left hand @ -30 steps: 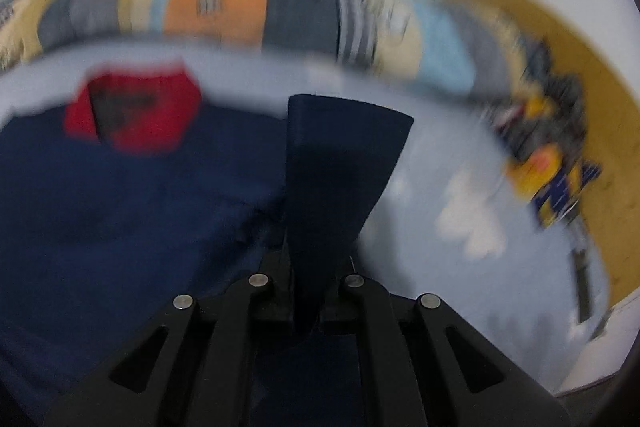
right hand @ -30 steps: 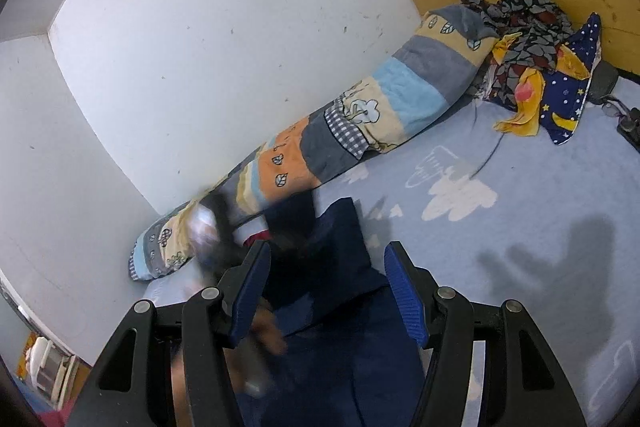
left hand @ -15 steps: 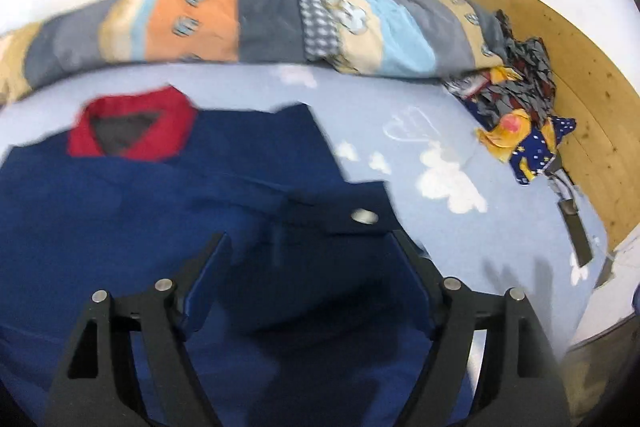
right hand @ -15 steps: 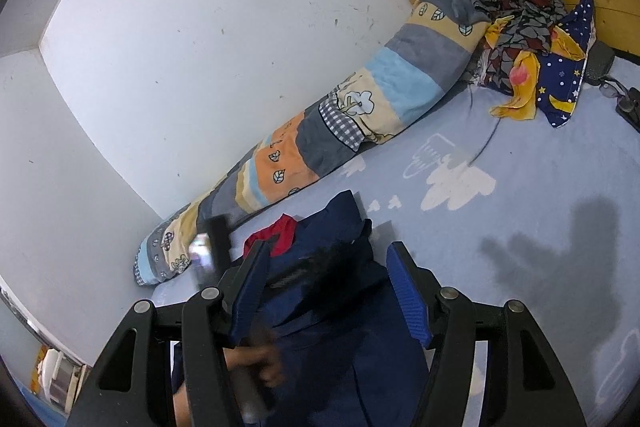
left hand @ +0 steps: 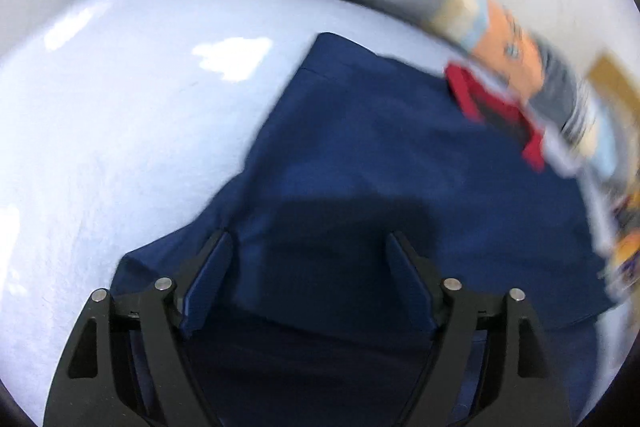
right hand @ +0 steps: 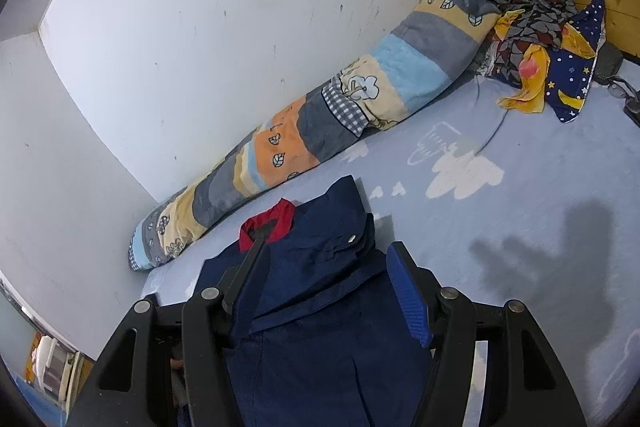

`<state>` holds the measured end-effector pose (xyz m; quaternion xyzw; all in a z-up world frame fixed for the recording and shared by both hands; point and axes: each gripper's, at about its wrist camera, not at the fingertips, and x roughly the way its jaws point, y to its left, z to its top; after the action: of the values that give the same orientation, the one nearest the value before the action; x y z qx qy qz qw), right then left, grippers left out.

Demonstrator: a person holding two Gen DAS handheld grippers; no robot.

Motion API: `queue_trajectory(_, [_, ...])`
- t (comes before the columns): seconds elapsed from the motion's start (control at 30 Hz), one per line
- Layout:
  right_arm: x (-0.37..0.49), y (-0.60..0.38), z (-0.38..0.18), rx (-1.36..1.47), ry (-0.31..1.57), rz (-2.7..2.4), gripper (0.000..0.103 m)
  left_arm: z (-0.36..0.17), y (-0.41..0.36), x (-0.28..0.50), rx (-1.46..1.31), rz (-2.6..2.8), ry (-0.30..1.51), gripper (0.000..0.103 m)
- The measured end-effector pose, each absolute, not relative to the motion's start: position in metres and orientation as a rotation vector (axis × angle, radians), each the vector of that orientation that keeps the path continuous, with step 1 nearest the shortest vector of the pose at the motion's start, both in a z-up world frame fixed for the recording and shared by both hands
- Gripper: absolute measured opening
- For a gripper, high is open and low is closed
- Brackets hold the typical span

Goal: Fold large clothes
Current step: 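Carry the sleeve over the jacket body with the left gripper and release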

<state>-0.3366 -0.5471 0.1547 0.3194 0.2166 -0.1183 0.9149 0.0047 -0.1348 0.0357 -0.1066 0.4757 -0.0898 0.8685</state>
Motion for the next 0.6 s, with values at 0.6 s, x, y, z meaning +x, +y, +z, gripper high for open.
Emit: queue_trajectory(0.6, [-0.284,-0.488,0.094,0.393,0.832,-0.211,0.063,0.063,-0.121,-0.164,0.039,-0.274,0.980,0.078])
